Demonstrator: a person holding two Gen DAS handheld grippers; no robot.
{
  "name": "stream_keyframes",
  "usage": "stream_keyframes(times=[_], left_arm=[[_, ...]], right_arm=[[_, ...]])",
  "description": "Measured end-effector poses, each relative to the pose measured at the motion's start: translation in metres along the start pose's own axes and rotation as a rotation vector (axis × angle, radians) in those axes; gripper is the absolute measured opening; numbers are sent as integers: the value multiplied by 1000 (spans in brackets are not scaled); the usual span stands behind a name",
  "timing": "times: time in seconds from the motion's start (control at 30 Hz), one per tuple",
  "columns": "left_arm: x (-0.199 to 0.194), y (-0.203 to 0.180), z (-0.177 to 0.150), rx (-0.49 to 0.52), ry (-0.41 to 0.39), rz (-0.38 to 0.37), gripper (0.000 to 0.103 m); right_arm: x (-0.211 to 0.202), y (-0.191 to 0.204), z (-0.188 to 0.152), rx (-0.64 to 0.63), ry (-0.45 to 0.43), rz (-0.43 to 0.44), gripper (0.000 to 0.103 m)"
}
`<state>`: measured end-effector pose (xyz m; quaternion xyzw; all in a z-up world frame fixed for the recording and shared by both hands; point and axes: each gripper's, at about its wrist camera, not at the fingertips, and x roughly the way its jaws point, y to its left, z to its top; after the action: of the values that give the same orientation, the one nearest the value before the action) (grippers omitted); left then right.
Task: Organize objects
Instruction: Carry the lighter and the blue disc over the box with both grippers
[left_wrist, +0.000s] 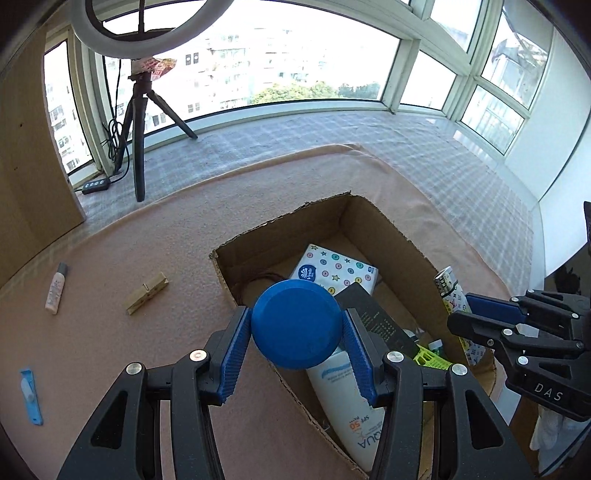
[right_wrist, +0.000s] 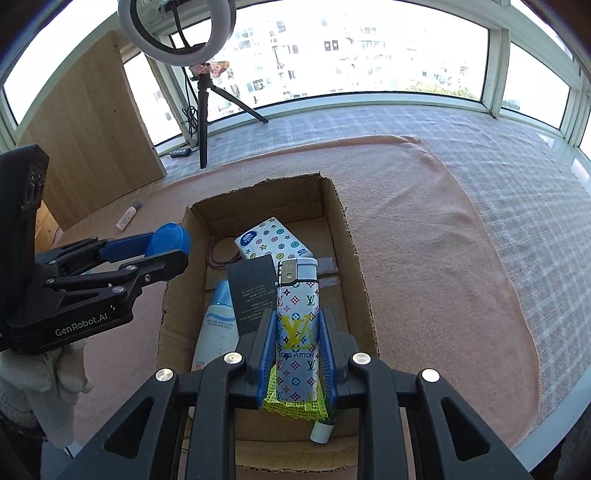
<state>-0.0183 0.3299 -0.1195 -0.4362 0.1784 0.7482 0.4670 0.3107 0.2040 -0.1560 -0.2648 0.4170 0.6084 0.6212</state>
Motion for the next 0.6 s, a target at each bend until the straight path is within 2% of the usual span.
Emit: stream_keyframes(times=[0.23, 0.27, 0.3, 0.37, 0.4, 0.6], left_arm=[[1, -2, 1, 6, -1, 10, 54], [0, -2, 0, 8, 1, 6, 57], [0, -3, 0, 12, 9, -2, 66], [-5, -2, -1, 11, -8, 6, 67], [-6, -1, -2, 11, -9, 6, 67], [-19, 5, -6, 4, -25, 11, 67]], right_arm=[[2, -4, 2, -1, 4, 5, 21], [2, -4, 2, 1, 3, 17, 22], [2, -4, 2, -1, 6, 34, 24], [0, -2, 1, -9, 3, 46, 48], [-2, 0, 0, -16, -7, 39, 52], [-4, 8, -4, -18, -6, 42, 54]])
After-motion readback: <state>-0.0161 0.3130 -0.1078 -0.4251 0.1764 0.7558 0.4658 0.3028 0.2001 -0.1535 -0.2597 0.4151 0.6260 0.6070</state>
